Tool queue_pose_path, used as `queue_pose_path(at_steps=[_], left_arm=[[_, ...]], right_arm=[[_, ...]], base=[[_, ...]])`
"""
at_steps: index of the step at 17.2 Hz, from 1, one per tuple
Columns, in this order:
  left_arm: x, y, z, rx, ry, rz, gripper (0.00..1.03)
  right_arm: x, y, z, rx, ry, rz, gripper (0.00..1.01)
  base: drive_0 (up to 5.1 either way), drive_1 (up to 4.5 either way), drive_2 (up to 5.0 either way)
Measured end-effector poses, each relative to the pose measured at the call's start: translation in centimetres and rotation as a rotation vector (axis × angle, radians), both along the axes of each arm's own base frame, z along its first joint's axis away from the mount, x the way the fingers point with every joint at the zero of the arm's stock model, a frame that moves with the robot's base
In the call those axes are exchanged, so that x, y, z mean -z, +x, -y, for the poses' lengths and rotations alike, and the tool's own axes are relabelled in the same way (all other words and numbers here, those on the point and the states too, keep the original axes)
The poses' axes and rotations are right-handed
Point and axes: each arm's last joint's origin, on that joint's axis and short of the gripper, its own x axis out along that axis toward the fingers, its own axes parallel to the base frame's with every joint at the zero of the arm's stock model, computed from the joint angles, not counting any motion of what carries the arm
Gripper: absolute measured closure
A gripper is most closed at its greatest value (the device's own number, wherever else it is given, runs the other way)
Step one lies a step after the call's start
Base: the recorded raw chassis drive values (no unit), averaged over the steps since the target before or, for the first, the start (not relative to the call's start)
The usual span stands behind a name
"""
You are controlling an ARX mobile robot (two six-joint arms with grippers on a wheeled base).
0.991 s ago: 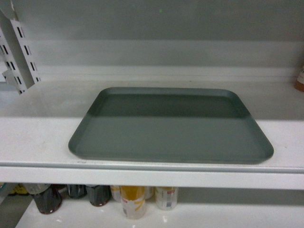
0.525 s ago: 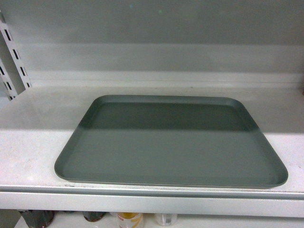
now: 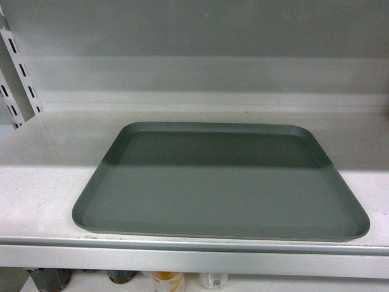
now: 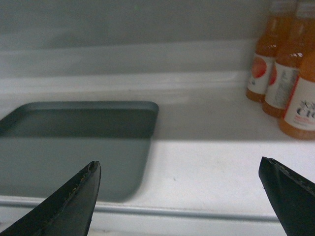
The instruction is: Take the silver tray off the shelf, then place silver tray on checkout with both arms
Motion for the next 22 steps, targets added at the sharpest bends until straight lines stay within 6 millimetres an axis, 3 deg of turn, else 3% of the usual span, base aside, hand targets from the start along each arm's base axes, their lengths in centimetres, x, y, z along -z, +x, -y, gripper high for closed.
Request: queue_pose_path(at_steps=[5,10,15,19,20,22], left_arm=[[0.6,3.9,1.0,0.109,-0.012,-0.007,0.05],[2.3,9.6,2.7,0.215,-0.046,-0.048,0.05],[6.7,15.8,5.2,0.288,-0.042,-0.195,0.05],[7.8,18.5,5.2,0.286,-0.053,-0.23,0.05],[7.8,20.4,5.3,0.283,-0.087,-0.238,0.05],[7.6,21.1,5.7,0.288,-0.087,-0.242,0.05]], right_arm=[[-0.6,3.7,-1.1,-0.066,-0.001,-0.005,0.03],[2.1,8.4,-2.9,-0.116,-0.016,-0.113,0.03],[5.5,14.1,-4.7,-0.101,-0.044,-0.252,0.03],[5.1,16.9,-5.5,-0.079,-0.04,-0.25,0.03],[5.2,18.7,-6.1,-0.069,-0.041,-0.277,0.03],[5.6,19.6,-6.4,-0.06,-0.046,-0.317,0.03]], base=[[0.0,0.0,0.0],[0.0,0.0,0.0],[0.0,0.0,0.0],[0.0,0.0,0.0],[0.0,0.0,0.0],[0.0,0.0,0.0]])
